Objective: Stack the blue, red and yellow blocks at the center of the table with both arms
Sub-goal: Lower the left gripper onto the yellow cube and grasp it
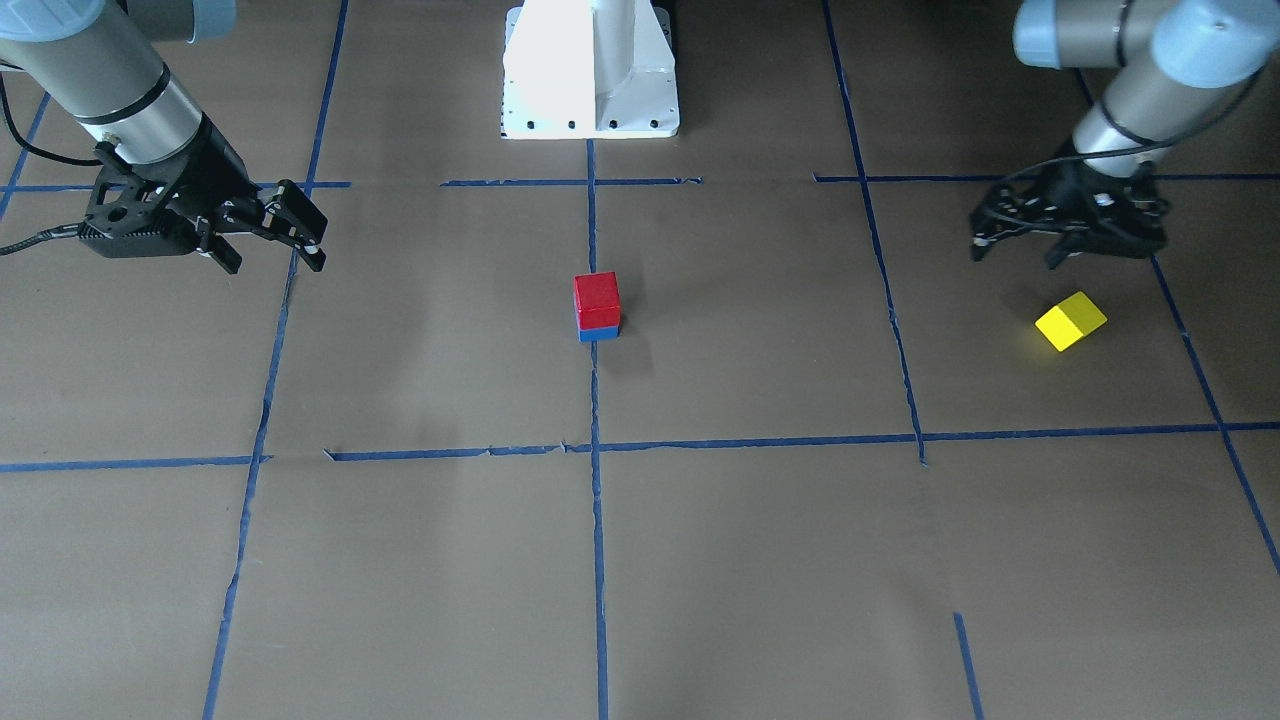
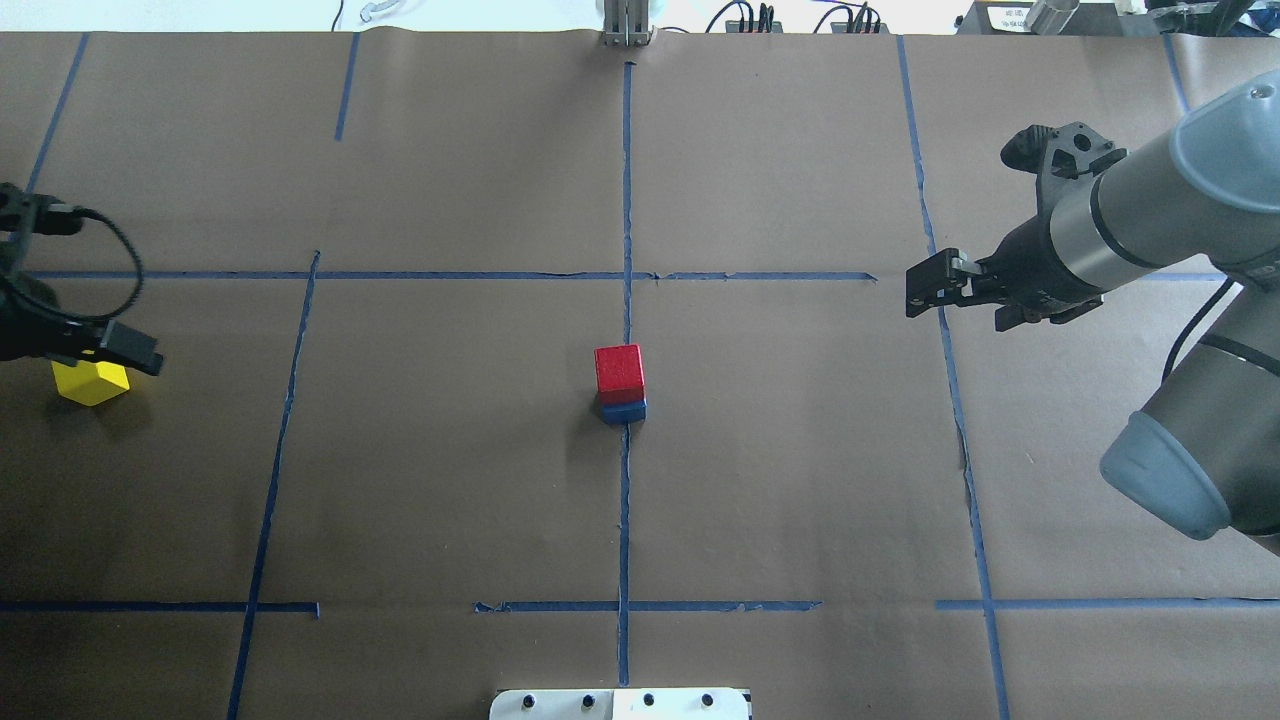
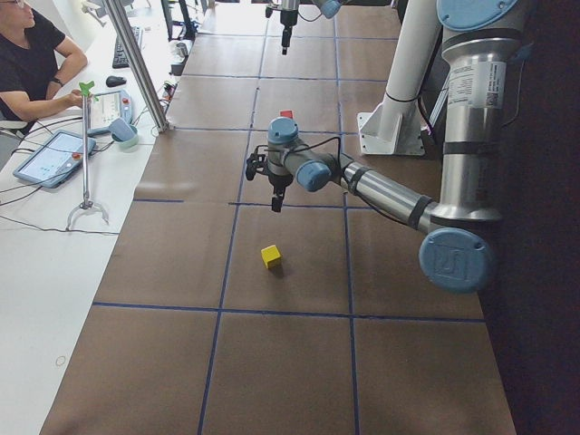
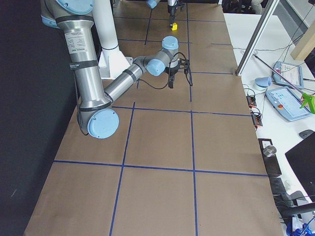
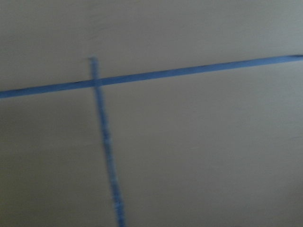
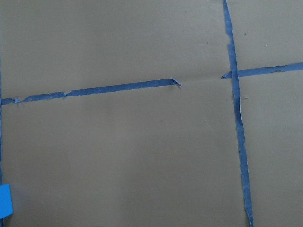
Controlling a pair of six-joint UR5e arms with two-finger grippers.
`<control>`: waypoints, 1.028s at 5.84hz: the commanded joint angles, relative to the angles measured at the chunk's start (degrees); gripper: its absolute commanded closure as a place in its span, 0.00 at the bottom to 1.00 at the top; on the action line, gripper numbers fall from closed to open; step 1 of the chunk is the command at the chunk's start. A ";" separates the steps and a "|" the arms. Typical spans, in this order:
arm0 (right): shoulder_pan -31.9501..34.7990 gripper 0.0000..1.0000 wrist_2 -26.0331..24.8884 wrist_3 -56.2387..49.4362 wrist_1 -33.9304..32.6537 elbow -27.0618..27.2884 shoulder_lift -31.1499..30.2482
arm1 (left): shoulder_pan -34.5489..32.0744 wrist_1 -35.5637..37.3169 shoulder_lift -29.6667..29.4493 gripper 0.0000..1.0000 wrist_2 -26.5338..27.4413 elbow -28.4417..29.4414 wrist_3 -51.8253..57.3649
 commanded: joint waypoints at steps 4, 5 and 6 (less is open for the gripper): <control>0.29 0.00 -0.54 0.43 0.01 1.19 -0.42 | -5.46 -15.47 -3.37 0.00 -3.77 19.28 -25.27; 0.37 0.00 -0.46 0.43 0.01 1.36 -0.42 | -5.38 -15.38 -3.85 0.00 -3.68 20.01 -25.74; 0.37 0.00 -0.37 0.43 0.01 1.19 -0.42 | -5.38 -15.47 -3.76 0.00 -3.59 19.85 -25.92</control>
